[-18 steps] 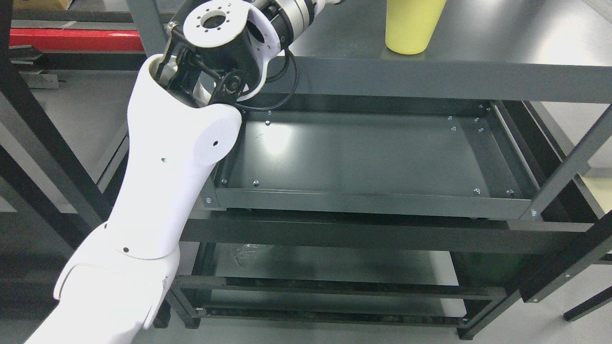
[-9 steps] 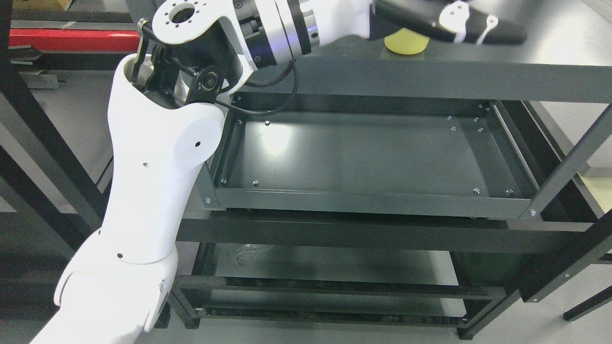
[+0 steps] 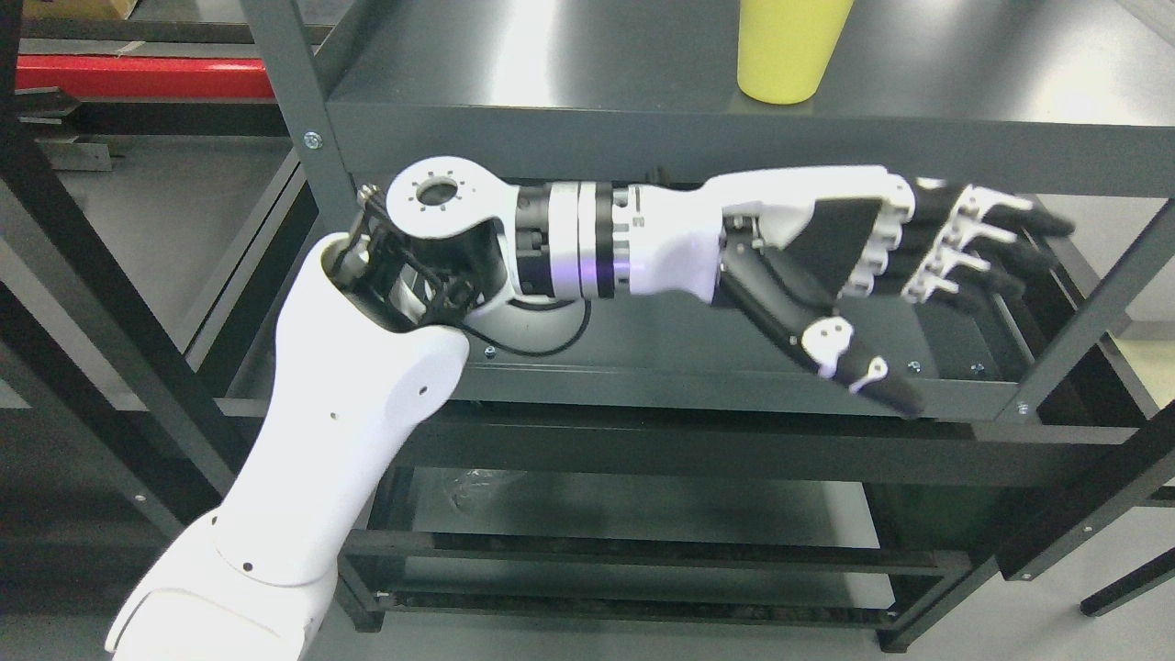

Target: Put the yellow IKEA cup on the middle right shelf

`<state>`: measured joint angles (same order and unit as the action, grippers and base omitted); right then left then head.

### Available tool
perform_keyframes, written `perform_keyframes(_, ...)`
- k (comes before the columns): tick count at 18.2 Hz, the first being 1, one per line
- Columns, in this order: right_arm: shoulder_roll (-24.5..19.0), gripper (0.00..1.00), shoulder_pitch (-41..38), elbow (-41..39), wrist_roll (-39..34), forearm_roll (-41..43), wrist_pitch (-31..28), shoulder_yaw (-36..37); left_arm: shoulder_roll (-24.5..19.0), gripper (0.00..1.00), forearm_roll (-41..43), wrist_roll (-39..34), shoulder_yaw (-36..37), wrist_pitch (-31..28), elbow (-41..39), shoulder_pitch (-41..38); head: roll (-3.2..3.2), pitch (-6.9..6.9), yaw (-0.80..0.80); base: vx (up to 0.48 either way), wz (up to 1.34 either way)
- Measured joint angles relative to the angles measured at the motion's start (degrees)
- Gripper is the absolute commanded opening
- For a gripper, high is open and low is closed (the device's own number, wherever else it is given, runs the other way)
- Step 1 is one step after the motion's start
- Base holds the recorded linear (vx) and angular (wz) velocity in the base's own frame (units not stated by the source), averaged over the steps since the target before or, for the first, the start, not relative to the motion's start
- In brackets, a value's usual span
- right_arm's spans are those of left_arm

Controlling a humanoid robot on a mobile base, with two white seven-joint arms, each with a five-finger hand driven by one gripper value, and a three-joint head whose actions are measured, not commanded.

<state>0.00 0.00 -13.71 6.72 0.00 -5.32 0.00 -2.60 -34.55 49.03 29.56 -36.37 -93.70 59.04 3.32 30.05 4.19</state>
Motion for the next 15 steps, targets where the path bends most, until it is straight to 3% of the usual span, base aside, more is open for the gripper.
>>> perform_keyframes(4, 0.0, 0.99, 0.0, 0.0, 0.0, 0.0, 0.0, 0.0, 0.3, 0.98, 4.0, -1.7, 4.1, 4.5, 0.9, -8.8, 0.00, 0.00, 0.00, 0.000, 0.00)
perform_keyframes(7, 0.0, 0.99, 0.0, 0.0, 0.0, 0.0, 0.0, 0.0, 0.9, 0.98, 11.1, -8.0, 3.9, 17.7, 4.4, -14.9, 0.00, 0.00, 0.00, 0.000, 0.00)
perform_keyframes(11, 0.0, 0.99, 0.0, 0.0, 0.0, 0.0, 0.0, 0.0, 1.5, 0.98, 17.4, -19.8, -0.7, 29.3, 8.5, -21.0, 0.00, 0.00, 0.00, 0.000, 0.00)
perform_keyframes(15, 0.0, 0.99, 0.0, 0.0, 0.0, 0.0, 0.0, 0.0, 1.9, 0.98, 23.7, -23.8, -6.7, 37.6, 10.6, -26.8, 0.00, 0.00, 0.00, 0.000, 0.00)
